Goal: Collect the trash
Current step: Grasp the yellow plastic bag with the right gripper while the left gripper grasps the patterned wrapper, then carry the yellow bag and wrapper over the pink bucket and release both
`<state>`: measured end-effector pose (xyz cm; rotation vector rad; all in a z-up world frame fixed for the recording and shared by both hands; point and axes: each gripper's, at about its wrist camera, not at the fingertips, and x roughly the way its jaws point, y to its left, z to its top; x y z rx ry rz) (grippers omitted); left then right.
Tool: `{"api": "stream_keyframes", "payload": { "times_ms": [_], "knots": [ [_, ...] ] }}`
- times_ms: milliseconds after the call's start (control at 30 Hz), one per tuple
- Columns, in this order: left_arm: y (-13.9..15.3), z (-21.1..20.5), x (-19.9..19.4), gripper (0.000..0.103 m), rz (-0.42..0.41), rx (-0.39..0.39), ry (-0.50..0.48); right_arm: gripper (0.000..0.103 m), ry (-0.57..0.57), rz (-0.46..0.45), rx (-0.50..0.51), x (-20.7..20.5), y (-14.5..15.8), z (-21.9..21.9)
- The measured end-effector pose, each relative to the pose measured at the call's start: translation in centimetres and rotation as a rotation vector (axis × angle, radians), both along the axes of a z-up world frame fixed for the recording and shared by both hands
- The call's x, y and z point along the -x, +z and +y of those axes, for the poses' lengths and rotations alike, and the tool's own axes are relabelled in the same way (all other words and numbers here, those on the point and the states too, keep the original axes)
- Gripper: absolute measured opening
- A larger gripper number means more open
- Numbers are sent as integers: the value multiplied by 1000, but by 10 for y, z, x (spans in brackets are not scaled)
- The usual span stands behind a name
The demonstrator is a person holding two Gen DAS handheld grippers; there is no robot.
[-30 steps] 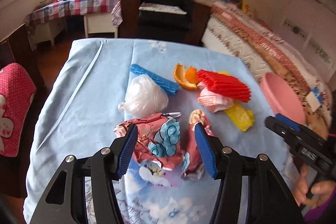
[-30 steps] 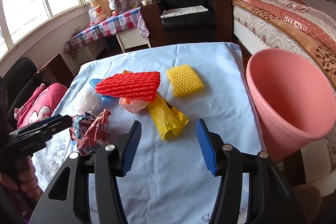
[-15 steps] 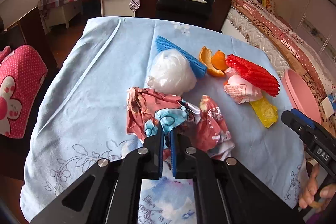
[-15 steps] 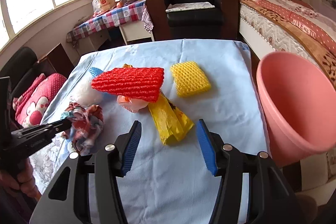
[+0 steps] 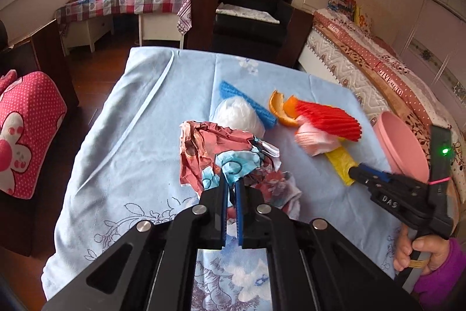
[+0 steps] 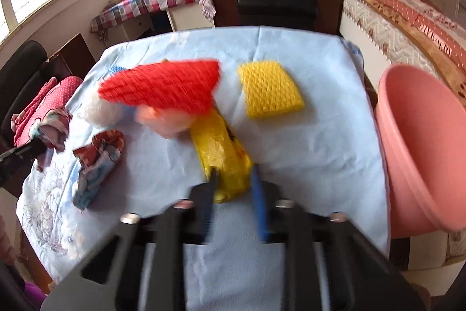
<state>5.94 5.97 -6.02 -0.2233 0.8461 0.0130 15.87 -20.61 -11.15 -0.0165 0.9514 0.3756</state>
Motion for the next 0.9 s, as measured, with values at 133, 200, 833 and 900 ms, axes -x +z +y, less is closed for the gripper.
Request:
{"api": "stream_keyframes", "payload": {
  "times_ms": [133, 200, 833, 900],
  "knots": [
    [8, -6, 4, 4, -26, -4, -20, 11, 20, -10, -20, 13, 6, -4],
    [12, -11, 5, 4, -34, -4, -30, 11, 24, -17, -29, 20, 10, -7],
    [27, -65, -22, 4, -54, -65, -35, 11, -106, -152, -101, 50, 64, -53],
    [30, -72, -25, 4, -61, -71, -41, 11, -116, -159, -109, 50, 65, -55]
  ]
}}
